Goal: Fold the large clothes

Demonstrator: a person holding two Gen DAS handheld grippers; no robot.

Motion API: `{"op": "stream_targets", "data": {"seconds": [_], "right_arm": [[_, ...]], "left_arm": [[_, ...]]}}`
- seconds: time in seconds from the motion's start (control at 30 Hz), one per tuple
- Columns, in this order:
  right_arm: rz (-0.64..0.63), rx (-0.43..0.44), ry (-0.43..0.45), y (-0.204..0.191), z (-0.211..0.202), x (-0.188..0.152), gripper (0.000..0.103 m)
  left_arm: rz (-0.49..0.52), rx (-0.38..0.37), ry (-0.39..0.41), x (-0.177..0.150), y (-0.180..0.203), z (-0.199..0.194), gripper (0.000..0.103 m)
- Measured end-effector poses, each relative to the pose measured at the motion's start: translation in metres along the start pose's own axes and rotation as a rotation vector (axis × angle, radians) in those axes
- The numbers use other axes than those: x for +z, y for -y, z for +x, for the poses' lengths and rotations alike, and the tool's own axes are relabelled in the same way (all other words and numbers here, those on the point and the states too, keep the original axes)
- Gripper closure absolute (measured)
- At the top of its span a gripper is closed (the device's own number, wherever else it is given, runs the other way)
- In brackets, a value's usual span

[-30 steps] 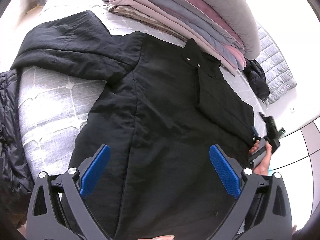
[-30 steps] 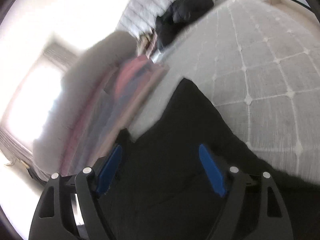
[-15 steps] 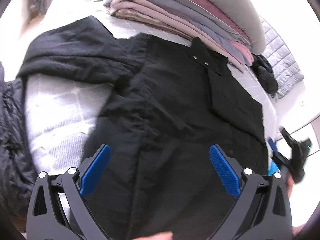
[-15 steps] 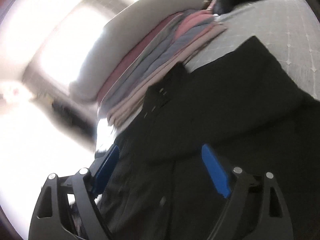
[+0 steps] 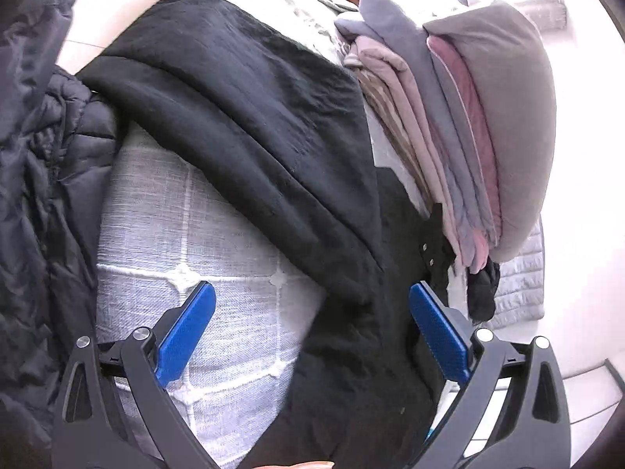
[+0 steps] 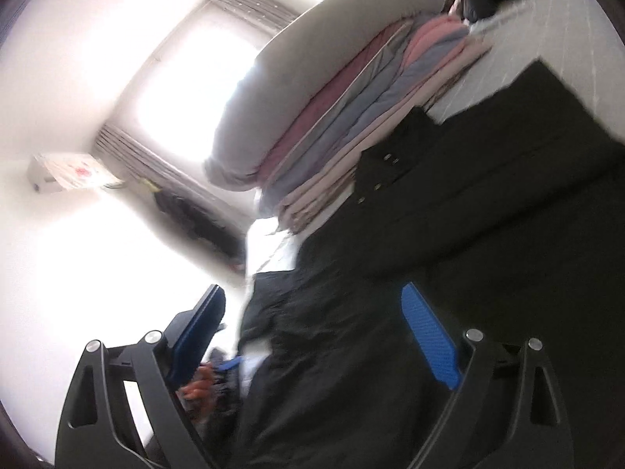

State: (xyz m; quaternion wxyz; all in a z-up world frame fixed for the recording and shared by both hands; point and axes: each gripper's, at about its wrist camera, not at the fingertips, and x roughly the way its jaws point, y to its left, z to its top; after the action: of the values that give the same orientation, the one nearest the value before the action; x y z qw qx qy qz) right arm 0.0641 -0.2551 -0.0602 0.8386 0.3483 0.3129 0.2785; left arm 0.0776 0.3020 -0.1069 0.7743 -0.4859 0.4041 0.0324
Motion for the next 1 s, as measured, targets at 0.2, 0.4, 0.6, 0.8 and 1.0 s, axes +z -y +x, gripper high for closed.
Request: {"op": "stream_targets", "data": {"seconds": [0.2,0.4,0.6,0.8,1.0], "right_arm": [[-0.145,-0.151,-0.035,-0.014,0.044,0.053,0.015],[-0.16,-0.203,-0.224,0.006,0.175,0.146,0.013],[-0.12,-0.298,-0.219,0.031,0.295,0.196,0.014],[-0.46,-0.727,-0.211,0.021,0.363,0.24,0.014],[-0.617,-0.603,-0.43,0.02,0.409,0.228,0.014]], "left_arm": [[0.17,0.043,-0.081,-0.017,0.045,0.035,0.007],[0.478,0.128,-0.067,-0.029,0.119,0.056,0.007],[0.522,0.103,-0.152,-0.043,0.129,0.066,0.007],[0.55,0.109,-0.186,-0.048,0.119,0.066,0.007],[0.527,0.084,-0.238,-0.053,0.109,0.069,0.007]]}}
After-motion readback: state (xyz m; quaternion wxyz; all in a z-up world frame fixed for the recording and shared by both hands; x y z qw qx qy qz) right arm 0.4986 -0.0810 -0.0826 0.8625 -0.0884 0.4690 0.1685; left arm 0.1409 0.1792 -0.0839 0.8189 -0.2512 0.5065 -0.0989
